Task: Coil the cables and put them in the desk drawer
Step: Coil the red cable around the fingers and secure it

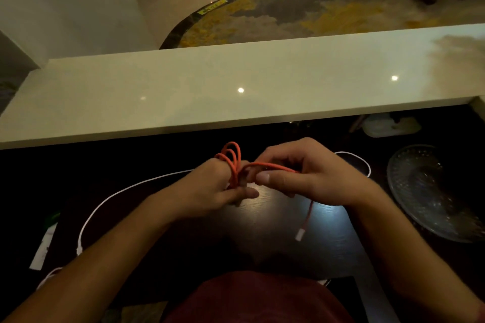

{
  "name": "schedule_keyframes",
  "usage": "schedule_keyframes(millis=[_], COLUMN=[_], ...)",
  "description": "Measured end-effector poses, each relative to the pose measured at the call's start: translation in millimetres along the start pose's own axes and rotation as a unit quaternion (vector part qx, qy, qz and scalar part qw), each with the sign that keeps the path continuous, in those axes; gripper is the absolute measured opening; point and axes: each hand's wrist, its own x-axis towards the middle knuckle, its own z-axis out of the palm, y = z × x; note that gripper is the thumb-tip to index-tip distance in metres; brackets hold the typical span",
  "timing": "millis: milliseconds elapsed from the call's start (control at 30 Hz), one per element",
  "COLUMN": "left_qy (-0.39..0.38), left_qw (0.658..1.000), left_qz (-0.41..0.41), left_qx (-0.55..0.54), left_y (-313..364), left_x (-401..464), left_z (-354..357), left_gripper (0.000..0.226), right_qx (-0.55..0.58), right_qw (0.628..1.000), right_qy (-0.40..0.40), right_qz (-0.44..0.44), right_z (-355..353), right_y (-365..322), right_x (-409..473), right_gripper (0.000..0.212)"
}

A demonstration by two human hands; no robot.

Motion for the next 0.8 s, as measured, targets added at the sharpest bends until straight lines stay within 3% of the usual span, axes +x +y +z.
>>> schedule_keyframes(millis=[67,133,300,400,433,500,633,700,800], left_qy=[0.013,-0.008,-0.158,-0.230,-0.243,-0.231,-0.107,-0.068,-0.032], left_qw=[1.000,1.000,0.974,0.943,0.933,0.913,0.889,0.879,0.863], left_qz=[-0.001,0.000,0.012,0.050,0.068,0.122,0.176,0.153,0.132], left_qx=[0.014,-0.015,-0.161,-0.234,-0.258,-0.313,-0.408,-0.447,-0.487], left_y=[3,11,34,50,55,61,54,43,35], left_x=[1,-1,-10,-15,-16,-17,-13,-12,-9], left_z=[5,5,-3,-7,-9,-15,-21,-22,-24], left_gripper=[0.024,0.023,0.018,0.025,0.030,0.042,0.075,0.077,0.064], right_qx=[-0.022,-0.004,0.035,0.124,0.154,0.200,0.251,0.264,0.282], right_qw=[1.000,0.999,0.995,0.984,0.980,0.973,0.962,0.958,0.953], right_qy=[-0.009,-0.004,0.051,0.095,0.104,0.104,0.101,0.114,0.113], right_qz=[-0.018,-0.033,-0.081,-0.084,-0.076,-0.052,-0.022,-0.004,0.006], right_z=[-5,-11,-20,-18,-14,-4,16,21,29], right_y=[-9,-13,-12,3,9,25,51,56,59], right_x=[1,2,11,24,28,36,41,40,39], right_gripper=[0.014,0.012,0.005,0.005,0.013,0.033,0.046,0.061,0.058])
